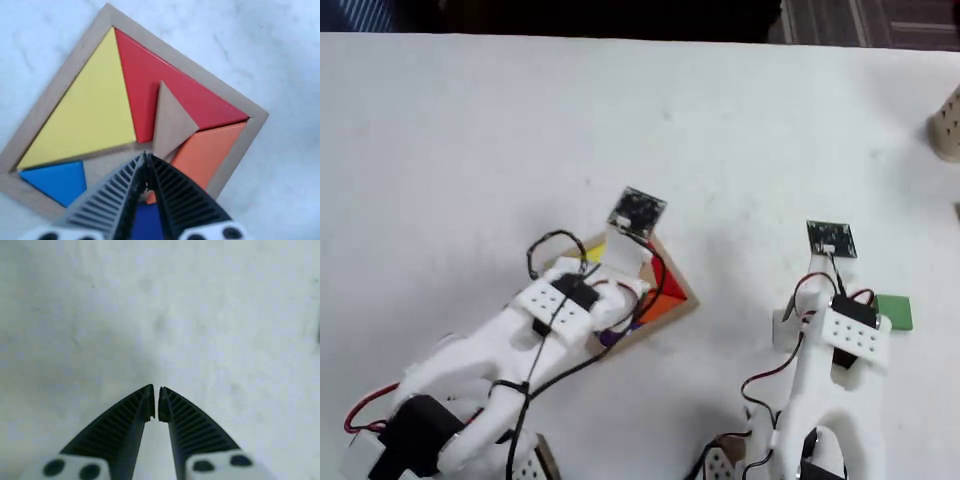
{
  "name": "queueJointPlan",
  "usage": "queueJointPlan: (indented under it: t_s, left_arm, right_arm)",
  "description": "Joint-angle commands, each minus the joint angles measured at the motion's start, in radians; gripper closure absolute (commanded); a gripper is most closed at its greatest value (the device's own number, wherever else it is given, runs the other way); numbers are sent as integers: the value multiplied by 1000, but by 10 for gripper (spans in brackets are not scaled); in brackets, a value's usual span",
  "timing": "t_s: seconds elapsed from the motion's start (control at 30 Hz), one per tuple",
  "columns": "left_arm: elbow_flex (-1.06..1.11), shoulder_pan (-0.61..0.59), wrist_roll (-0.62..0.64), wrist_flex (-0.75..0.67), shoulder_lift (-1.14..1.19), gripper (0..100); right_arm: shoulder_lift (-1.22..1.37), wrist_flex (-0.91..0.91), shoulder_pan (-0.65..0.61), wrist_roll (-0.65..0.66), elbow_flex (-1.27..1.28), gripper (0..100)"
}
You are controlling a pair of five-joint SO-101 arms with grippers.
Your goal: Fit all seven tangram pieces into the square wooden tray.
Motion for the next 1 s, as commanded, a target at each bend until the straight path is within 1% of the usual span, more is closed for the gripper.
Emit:
queueJointPlan:
  t_s: [0.0,0.13,0.4,0.5,0.6,0.73,0.83,0.97]
  left_arm:
    - [-15,65,-8,-37,24,977]
    - [-84,84,-5,-35,107,977]
    - [-158,165,-3,-43,108,977]
    - [-173,163,5,-78,108,977]
    - [-180,163,52,-130,125,977]
    - [-216,150,60,-206,220,977]
    - [-276,119,60,-206,300,977]
    - [-313,101,57,-204,314,977]
  right_arm:
    - [-31,-12,-1,11,-8,974]
    - [-31,-12,-1,11,-8,974]
    - [-31,-12,-1,11,-8,974]
    - [-31,-12,-1,11,-8,974]
    - [-31,-12,-1,11,-8,974]
    - [-31,-12,-1,11,-8,974]
    - [-31,-12,-1,11,-8,974]
    - [-31,-12,-1,11,-8,974]
